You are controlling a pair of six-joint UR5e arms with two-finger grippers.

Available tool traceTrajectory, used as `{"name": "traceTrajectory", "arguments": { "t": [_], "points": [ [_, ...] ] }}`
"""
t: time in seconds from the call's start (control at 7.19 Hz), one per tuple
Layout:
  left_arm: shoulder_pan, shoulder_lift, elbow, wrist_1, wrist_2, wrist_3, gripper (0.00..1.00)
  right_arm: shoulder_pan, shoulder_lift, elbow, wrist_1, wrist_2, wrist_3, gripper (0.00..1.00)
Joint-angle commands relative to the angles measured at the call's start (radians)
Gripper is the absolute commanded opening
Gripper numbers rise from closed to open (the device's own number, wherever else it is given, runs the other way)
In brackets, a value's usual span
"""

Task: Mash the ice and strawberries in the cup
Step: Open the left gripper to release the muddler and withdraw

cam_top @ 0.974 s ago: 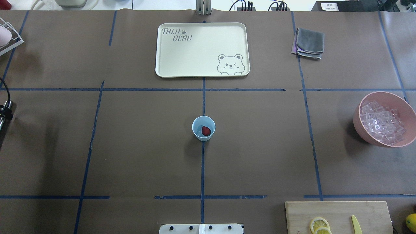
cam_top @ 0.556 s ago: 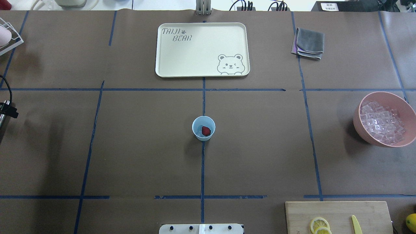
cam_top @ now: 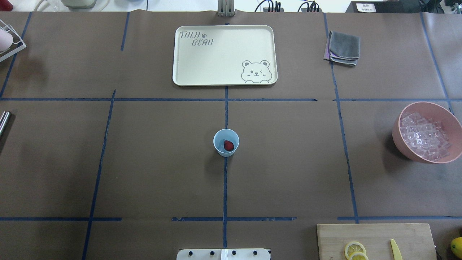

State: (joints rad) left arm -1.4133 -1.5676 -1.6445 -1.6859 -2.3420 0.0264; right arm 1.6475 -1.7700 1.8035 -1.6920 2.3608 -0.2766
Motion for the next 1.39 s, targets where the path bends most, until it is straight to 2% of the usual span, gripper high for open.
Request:
{"name": "traceTrajectory", "arguments": {
  "t": [0.0, 0.42, 1.25],
  "points": [
    [-0.154, 0.014, -0.06, 0.271, -0.01, 0.22, 1.0, -0.001, 0.0, 0.0, 0.0, 0.0, -0.001, 0.99],
    [-0.182, 0.075, -0.067, 0.24, -0.01, 0.218, 1.0, 0.0, 0.0, 0.002, 0.0, 0.0, 0.0, 0.99],
    [-0.184, 0.109, -0.072, 0.212, 0.001, 0.221, 1.0, -0.001, 0.001, 0.004, 0.0, 0.0, 0.0, 0.99]
  ]
}}
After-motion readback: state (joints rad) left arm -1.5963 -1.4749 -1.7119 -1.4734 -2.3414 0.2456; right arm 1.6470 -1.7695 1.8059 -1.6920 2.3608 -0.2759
